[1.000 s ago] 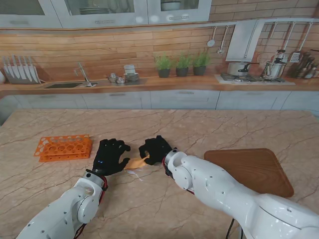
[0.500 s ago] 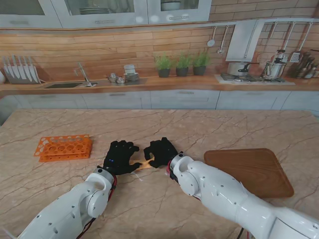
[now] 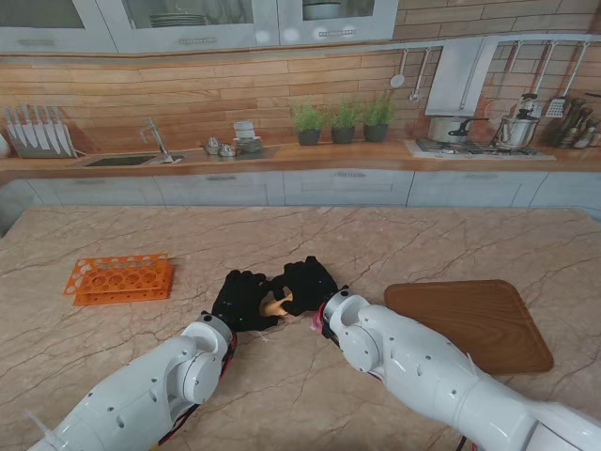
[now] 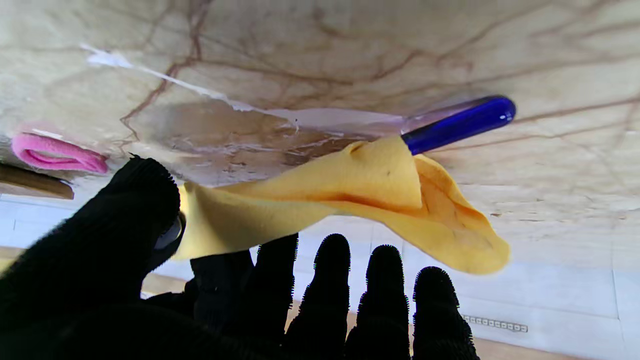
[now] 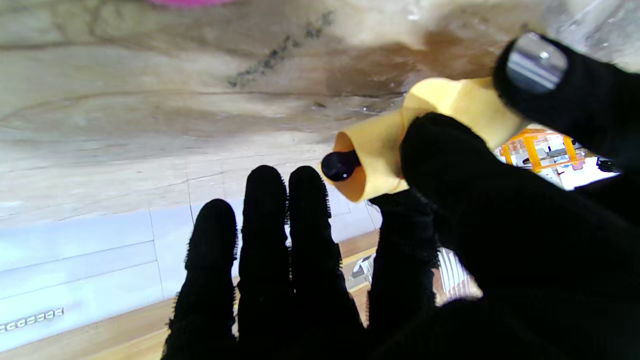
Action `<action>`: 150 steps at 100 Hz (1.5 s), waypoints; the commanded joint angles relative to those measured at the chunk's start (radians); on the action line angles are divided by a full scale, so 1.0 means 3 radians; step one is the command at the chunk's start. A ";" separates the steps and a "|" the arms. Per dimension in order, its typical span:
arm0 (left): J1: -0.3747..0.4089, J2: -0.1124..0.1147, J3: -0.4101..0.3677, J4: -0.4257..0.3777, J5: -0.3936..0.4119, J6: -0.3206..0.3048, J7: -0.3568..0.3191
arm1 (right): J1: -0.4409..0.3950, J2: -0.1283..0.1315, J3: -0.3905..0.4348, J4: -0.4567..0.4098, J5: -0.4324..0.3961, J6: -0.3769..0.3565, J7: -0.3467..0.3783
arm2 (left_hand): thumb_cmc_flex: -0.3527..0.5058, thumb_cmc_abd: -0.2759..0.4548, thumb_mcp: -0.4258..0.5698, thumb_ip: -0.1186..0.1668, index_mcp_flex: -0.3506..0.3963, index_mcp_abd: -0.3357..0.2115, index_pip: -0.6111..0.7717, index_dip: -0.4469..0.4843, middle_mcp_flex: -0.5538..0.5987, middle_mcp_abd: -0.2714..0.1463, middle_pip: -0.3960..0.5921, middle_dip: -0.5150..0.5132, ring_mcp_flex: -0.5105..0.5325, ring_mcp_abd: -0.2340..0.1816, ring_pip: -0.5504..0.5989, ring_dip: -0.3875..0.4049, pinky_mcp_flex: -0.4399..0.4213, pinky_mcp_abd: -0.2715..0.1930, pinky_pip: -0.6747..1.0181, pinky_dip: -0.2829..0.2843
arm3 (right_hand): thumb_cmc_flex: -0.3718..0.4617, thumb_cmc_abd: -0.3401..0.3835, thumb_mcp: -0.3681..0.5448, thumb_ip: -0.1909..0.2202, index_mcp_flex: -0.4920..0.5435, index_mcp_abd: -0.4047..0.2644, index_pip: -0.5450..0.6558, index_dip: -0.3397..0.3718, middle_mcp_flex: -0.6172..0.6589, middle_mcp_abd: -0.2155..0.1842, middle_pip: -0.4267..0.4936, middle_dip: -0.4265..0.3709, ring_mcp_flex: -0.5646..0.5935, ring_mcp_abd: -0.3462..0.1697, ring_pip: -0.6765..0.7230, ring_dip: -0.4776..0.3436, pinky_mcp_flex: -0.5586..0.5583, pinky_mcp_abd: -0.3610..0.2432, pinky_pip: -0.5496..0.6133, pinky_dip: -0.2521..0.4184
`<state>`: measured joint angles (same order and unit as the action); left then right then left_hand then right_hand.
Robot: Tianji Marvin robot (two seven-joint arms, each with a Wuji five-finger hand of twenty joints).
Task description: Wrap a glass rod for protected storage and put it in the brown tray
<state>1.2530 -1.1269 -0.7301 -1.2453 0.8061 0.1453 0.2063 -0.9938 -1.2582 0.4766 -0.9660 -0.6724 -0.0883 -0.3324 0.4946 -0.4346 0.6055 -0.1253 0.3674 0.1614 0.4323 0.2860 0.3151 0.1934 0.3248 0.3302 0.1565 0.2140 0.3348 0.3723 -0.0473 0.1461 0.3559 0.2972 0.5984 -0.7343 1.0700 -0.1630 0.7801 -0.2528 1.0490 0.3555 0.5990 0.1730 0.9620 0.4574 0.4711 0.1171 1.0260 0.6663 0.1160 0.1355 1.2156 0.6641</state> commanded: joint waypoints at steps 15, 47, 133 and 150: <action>-0.0021 -0.0088 0.0055 0.0075 -0.0164 0.0077 0.0006 | -0.0055 0.0022 0.0031 -0.0117 -0.0026 0.0009 0.0014 | 0.0238 0.0144 0.0148 0.0093 -0.0105 -0.0078 0.0148 0.0089 -0.0202 0.0013 0.0051 -0.0020 -0.0196 -0.0013 0.0024 -0.0033 0.0017 -0.0122 -0.0051 -0.0053 | 0.0123 0.0083 0.0187 0.0082 0.0153 -0.0047 0.0163 0.0085 0.0068 0.0017 0.0021 0.0022 0.0058 0.0013 -0.0030 -0.0034 -0.0005 0.0057 0.0088 0.0042; -0.0003 -0.0147 0.0077 0.0171 -0.0315 0.0124 0.0093 | -0.0108 0.0077 0.0095 -0.0229 -0.0105 0.0006 0.0023 | 0.0479 0.0503 0.0200 0.0133 0.0045 -0.0155 0.0402 0.0217 -0.0068 -0.0003 0.0190 0.0062 -0.0180 -0.0024 0.0166 0.0007 0.0028 -0.0126 0.0114 -0.0041 | 0.0128 0.0084 0.0190 0.0082 0.0149 -0.0046 0.0160 0.0095 0.0070 0.0019 0.0011 0.0025 0.0056 0.0019 -0.0035 -0.0036 -0.0005 0.0058 0.0089 0.0040; 0.0014 -0.0249 0.0127 0.0324 -0.0451 -0.0082 0.0404 | -0.0183 0.0116 0.0171 -0.0335 -0.0162 0.0020 0.0008 | 0.2654 0.1048 -0.2030 0.0093 0.0767 -0.0284 0.1670 0.0354 0.2450 0.0016 0.1107 0.0406 0.1554 0.0272 0.0944 0.0102 0.0502 -0.0065 0.2071 0.0621 | 0.0114 0.0115 0.0153 0.0076 0.0127 -0.0100 0.0146 0.0126 0.0073 0.0031 -0.0007 0.0030 0.0056 0.0018 -0.0038 -0.0036 -0.0006 0.0058 0.0090 0.0038; 0.0027 -0.0266 0.0099 0.0330 -0.0525 -0.0178 0.0422 | -0.0228 0.0138 0.0215 -0.0404 -0.0183 0.0028 0.0021 | 0.2655 0.1044 -0.1984 0.0108 0.0709 -0.0280 0.1727 0.0361 0.2400 -0.0029 0.1558 0.0687 0.1919 0.0518 0.1222 0.0190 0.0877 0.0459 0.2141 0.0671 | 0.0113 0.0142 0.0121 0.0075 0.0097 -0.0146 0.0139 0.0146 0.0077 0.0061 -0.0016 0.0030 0.0070 0.0028 -0.0041 -0.0038 -0.0006 0.0058 0.0090 0.0037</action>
<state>1.2351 -1.1947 -0.7122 -1.1619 0.6587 0.0968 0.3527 -1.0471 -1.2156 0.5443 -1.0704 -0.7193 -0.0789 -0.3308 1.2451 -0.1602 -0.0144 -0.1257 0.5927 0.0989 0.9186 0.3763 0.8635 0.1834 0.4954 0.4349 0.5927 0.2774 0.5565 0.3629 0.1928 0.2274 0.9694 0.4836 0.5983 -0.7332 1.0778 -0.1636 0.7820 -0.2053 1.0894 0.3975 0.6130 0.1736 0.9603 0.4594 0.4711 0.1196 1.0259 0.6662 0.1160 0.1384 1.2156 0.6641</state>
